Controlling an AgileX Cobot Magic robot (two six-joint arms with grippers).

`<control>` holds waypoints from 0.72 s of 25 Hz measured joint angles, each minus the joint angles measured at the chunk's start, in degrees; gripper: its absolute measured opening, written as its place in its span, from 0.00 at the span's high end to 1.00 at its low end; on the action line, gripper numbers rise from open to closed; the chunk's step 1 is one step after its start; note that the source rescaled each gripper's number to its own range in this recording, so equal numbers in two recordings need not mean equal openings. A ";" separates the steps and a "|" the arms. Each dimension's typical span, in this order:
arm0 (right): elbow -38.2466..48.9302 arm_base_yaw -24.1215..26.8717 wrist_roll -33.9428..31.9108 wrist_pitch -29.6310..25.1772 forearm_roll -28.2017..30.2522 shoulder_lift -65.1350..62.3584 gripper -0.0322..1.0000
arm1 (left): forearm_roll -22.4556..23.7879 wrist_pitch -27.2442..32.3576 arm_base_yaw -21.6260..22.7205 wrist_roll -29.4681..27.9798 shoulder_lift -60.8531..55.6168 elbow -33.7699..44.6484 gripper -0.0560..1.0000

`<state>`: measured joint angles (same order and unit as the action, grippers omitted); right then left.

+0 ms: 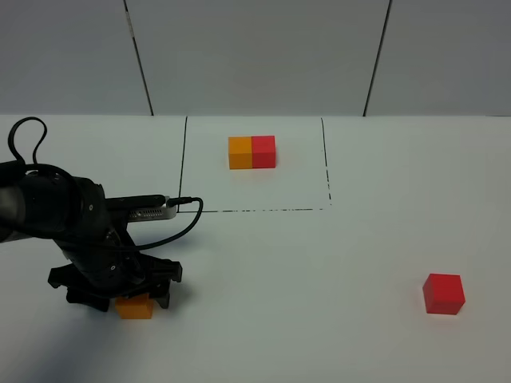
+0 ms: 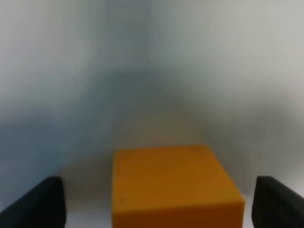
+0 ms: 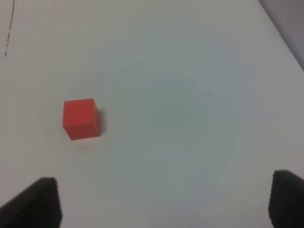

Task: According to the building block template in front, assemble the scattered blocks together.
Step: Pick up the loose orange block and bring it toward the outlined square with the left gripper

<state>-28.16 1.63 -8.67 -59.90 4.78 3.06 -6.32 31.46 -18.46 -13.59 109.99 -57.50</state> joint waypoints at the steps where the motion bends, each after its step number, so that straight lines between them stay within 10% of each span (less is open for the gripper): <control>1: 0.00 0.00 0.00 0.00 0.00 0.00 0.24 | 0.00 0.00 0.00 0.00 0.05 0.00 0.25; 18: 0.00 0.00 0.00 0.00 0.00 0.00 0.24 | 0.49 1.82 -0.05 1.34 2.25 -1.31 0.33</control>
<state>-28.16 1.63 -8.67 -59.90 4.78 3.06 -5.82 33.28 -18.51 -12.25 112.24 -58.82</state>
